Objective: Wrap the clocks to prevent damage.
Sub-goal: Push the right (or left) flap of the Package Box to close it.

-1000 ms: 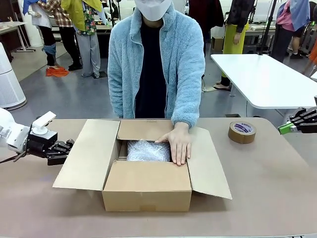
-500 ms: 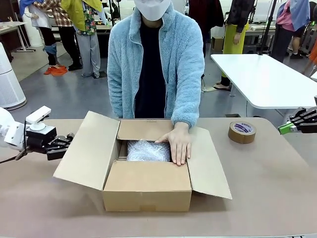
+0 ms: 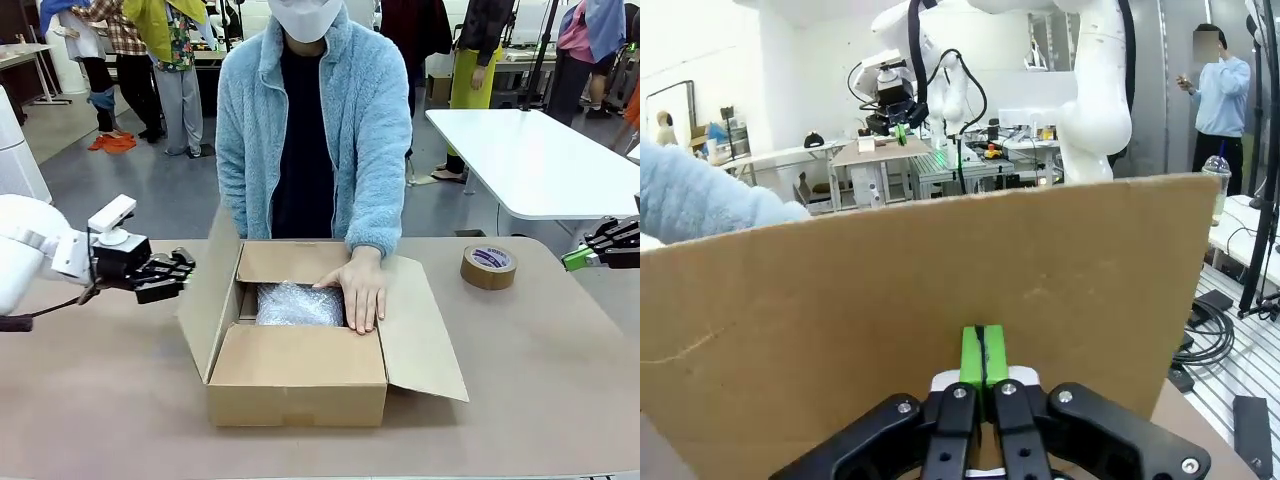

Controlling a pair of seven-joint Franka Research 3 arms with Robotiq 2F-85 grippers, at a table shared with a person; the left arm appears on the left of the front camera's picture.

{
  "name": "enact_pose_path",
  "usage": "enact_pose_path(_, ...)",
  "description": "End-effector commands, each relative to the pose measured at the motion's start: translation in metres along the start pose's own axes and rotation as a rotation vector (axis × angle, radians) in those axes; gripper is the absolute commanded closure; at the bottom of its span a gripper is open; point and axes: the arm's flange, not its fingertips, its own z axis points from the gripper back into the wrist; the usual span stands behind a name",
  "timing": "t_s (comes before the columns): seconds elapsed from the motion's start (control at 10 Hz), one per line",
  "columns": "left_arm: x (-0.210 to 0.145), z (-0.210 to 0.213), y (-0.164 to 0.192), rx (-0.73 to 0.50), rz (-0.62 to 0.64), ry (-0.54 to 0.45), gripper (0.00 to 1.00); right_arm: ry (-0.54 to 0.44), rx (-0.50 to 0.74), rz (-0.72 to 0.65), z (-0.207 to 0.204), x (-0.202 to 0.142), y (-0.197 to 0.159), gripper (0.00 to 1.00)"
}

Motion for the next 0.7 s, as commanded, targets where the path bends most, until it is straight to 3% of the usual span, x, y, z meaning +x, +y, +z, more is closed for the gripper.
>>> enact_pose_path(0.0, -0.009, -0.021, 0.016, 0.011, -0.042, 0.028, 1.00, -0.013, 0.005, 0.001, 0.000, 0.000, 0.001, 0.99)
enact_pose_path(0.2, -0.019, -0.036, 0.031, 0.011, -0.031, 0.058, 1.00, -0.013, 0.005, 0.001, 0.000, 0.000, 0.001, 0.99)
enact_pose_path(0.6, -0.039, -0.038, 0.026, 0.026, -0.003, 0.145, 1.00, -0.013, 0.005, 0.001, 0.000, 0.000, 0.001, 0.99)
